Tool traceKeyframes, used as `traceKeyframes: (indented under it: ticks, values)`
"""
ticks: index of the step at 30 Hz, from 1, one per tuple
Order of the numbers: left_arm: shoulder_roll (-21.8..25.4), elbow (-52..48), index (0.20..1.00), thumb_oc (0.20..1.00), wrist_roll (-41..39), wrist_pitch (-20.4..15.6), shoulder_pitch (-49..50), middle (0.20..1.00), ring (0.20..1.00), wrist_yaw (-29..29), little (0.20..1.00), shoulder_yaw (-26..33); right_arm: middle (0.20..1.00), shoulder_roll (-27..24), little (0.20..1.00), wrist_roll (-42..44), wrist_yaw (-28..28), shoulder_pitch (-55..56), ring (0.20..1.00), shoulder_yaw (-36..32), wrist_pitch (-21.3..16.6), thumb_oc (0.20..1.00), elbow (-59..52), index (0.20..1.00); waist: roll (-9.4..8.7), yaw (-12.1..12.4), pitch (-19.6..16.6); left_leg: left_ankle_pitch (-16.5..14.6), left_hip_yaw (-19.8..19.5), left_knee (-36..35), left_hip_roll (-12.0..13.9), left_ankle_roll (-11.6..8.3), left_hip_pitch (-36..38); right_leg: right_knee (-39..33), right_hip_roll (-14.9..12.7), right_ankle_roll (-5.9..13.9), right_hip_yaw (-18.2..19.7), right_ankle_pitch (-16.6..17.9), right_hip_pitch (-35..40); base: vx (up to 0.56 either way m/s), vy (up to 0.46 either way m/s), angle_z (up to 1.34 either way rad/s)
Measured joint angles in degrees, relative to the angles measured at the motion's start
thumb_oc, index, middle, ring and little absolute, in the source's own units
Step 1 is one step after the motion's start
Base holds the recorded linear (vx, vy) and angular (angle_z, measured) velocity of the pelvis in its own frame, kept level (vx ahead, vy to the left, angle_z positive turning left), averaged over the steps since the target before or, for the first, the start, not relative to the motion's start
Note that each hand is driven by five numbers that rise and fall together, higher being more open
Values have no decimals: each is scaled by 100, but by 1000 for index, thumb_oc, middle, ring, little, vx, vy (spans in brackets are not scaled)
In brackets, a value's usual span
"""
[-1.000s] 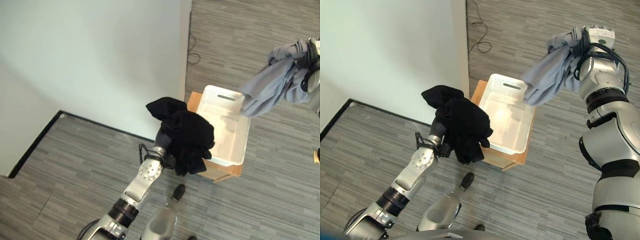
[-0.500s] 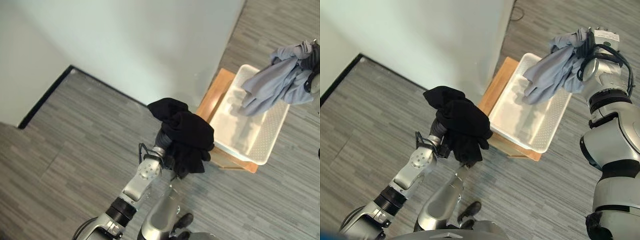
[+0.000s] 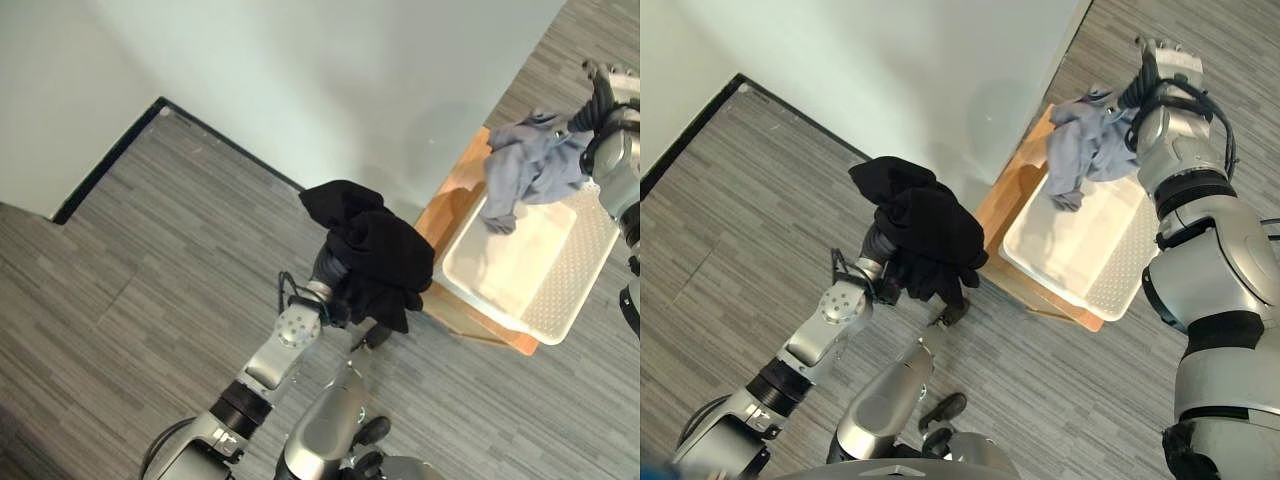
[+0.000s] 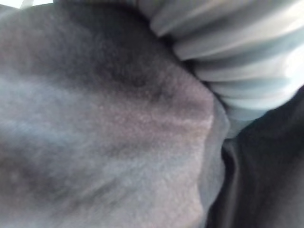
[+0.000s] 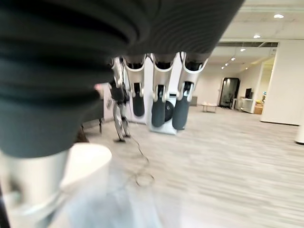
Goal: Pick up bed clothes into laundry basket.
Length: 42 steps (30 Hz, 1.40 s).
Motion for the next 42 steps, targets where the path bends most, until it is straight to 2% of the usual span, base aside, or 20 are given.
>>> traceKeyframes:
  ticks: [1, 4, 5, 6, 7, 9, 10, 11, 12, 13, 14, 15, 18, 20, 21, 28, 30, 33, 37, 42]
  values:
    - [32, -2, 200, 200, 0, 0, 6, 200, 200, 1, 200, 48, 1000, -77, 1000, 15, -3, 61, 1000, -15, 8, 1000, -63, 1000, 4, -10, -2, -20, 46, 0, -24, 25, 96, 0, -38, 19, 24, -12, 82, 55, 43, -18]
    - [105, -238, 200, 200, -36, 3, 59, 200, 200, 39, 200, 119, 1000, -328, 1000, 175, -113, 641, 1000, -918, -18, 1000, -652, 1000, 150, -162, -36, -62, 217, -1, -61, 80, 315, 1, -123, 47, 107, -19, 276, 42, 57, -8]
    - [157, -499, 200, 200, -106, 3, 57, 200, 200, 37, 200, 154, 1000, -451, 1000, 210, -168, 1094, 1000, -1254, -25, 1000, -1025, 1000, 287, -298, -80, -62, 284, -1, -62, 81, 358, -1, -138, 38, 164, -1, 333, 52, 65, -11]
    - [110, -617, 200, 200, -107, -8, 52, 200, 200, 41, 200, 178, 1000, -479, 1000, 212, -168, 1311, 1000, -1366, -20, 1000, -1178, 1000, 351, -323, -107, -63, 355, -1, -49, 80, 360, 4, -132, 51, 167, 10, 351, 53, 48, -12]
    - [98, -882, 200, 200, -105, -11, 51, 200, 200, 37, 200, 256, 1000, -531, 1000, 211, -159, 1969, 1000, -1628, 11, 1000, -1561, 1000, 517, -448, -184, -66, 521, -2, -14, 77, 379, -10, -142, 47, 190, 50, 383, 45, 37, -10]
    - [72, -1047, 200, 200, -90, -39, 21, 200, 200, 40, 200, 279, 1000, -516, 1000, 210, -136, 2644, 1000, -1794, 11, 1000, -1645, 1000, 708, -589, -273, -95, 602, -3, -10, 46, 415, -37, -150, 13, 189, 86, 424, 48, 46, -1]
    - [89, -1176, 200, 200, -73, -36, -8, 200, 200, 41, 200, 278, 1000, -398, 1000, 207, -150, 3214, 1000, -2224, -53, 1000, -1732, 1000, 725, -609, -283, -305, 839, -2, 3, -80, 433, -67, -199, -31, 174, 113, 466, 53, 39, 13]
    - [88, -1306, 200, 200, -72, -64, -109, 200, 200, 67, 200, 305, 1000, -57, 1000, 209, -116, 4016, 1000, -2460, -67, 1000, -1455, 1000, 656, -669, -272, -517, 1302, 356, -66, -176, 357, -17, -578, 30, 156, 90, 524, 45, 33, -8]
    - [64, -1314, 200, 200, -72, -97, -89, 200, 200, 71, 200, 296, 1000, 124, 1000, 213, -5, 4308, 1000, -2396, -17, 1000, -1259, 1000, 790, -587, -334, -457, 1227, 826, -3, 41, 337, 182, -599, 118, 216, 11, 497, 33, 38, -38]
    - [61, -1332, 200, 200, -52, -103, -74, 200, 200, 56, 200, 261, 1000, 282, 1000, 201, 64, 4632, 1000, -2207, 9, 1000, -1027, 1000, 947, -573, -456, -598, 1077, 695, -14, 238, 498, 319, -594, 147, 307, 1, 454, 25, 37, -39]
    - [47, -1386, 200, 200, 40, -103, -111, 200, 200, 31, 200, 249, 1000, 475, 1000, 197, 127, 4901, 1000, -2164, -13, 1000, -722, 1000, 991, -644, -584, -543, 1043, 497, -48, 220, 580, 278, -637, 169, 309, -14, 478, 17, 17, -17]
    - [23, -1526, 200, 200, 89, -112, -176, 200, 200, 15, 200, 230, 1000, 715, 1000, 190, 15, 5131, 1000, -2210, -167, 1000, -483, 1000, 1027, -739, -619, -390, 1011, 277, -61, 345, 713, 211, -651, 225, 310, 25, 543, 28, 28, 8]
    - [-49, -1696, 200, 200, 152, -140, -721, 200, 200, -72, 200, -33, 1000, 1172, 1000, 140, 58, 5388, 1000, -2286, -218, 1000, -311, 1000, 980, -864, -710, -272, 953, 6, -53, 343, 887, 30, -592, 258, 301, 49, 670, 31, 25, 9]
    - [-111, -1707, 200, 200, 358, -148, -1020, 200, 200, -74, 200, -141, 1000, 1283, 1000, 141, 242, 5550, 1000, -2197, -216, 1000, -362, 1000, 895, -940, -839, -284, 959, 3, -15, 324, 900, 0, -564, 259, 312, 54, 681, 0, 0, 0]
    - [-106, -1762, 200, 200, 391, -156, -1079, 200, 200, -76, 200, -184, 1000, 1322, 1000, 141, 272, 5601, 1000, -2233, -227, 1000, -407, 1000, 886, -903, -878, -284, 954, 3, -7, 324, 903, -4, -550, 259, 311, 53, 699, 0, 0, 0]
    - [-241, -1771, 200, 200, 1071, -175, -1715, 200, 200, 91, 200, -443, 1000, 1715, 1000, 144, 329, 6056, 1000, -2154, -272, 1000, -626, 1000, 737, -1146, -1047, -286, 894, 2, 93, 319, 1029, 71, -466, 213, 337, 25, 787, 8, -3, 2]
    - [-605, -1252, 200, 200, 1451, -167, -2186, 200, 200, 297, 200, -620, 1000, 1845, 1000, 140, 457, 6198, 1000, -1939, -272, 1000, -759, 1000, 668, -1261, -1118, -321, 988, 1, 165, 273, 1078, 89, -428, 189, 471, 11, 772, 12, -25, -25]
    - [-638, -787, 200, 200, 1696, -137, -2518, 200, 200, 420, 200, -647, 1000, 1846, 1000, 139, 553, 6217, 1000, -1744, -259, 1000, -932, 1000, 647, -1448, -1130, -309, 1004, 1, 219, 259, 1065, 93, -391, 163, 501, 1, 752, 21, -13, -11]
    - [-534, -742, 200, 200, 1923, -99, -2642, 200, 200, 610, 200, -582, 1000, 1503, 1000, -44, 767, 6070, 1000, -1600, -158, 1000, -1357, 1000, 673, -1498, -1158, -301, 1117, 2, 250, 244, 1021, 104, -429, 149, 607, 10, 678, 11, 24, -13]
    - [-483, -743, 200, 200, 1937, -23, -2663, 200, 200, 922, 200, -396, 1000, 231, 1000, -75, 552, 4574, 1000, -1682, -101, 1000, -1818, 1000, 744, -1523, -1188, -273, 1198, 0, 242, 283, 992, 95, -473, 156, 722, 31, 617, 18, 15, -11]
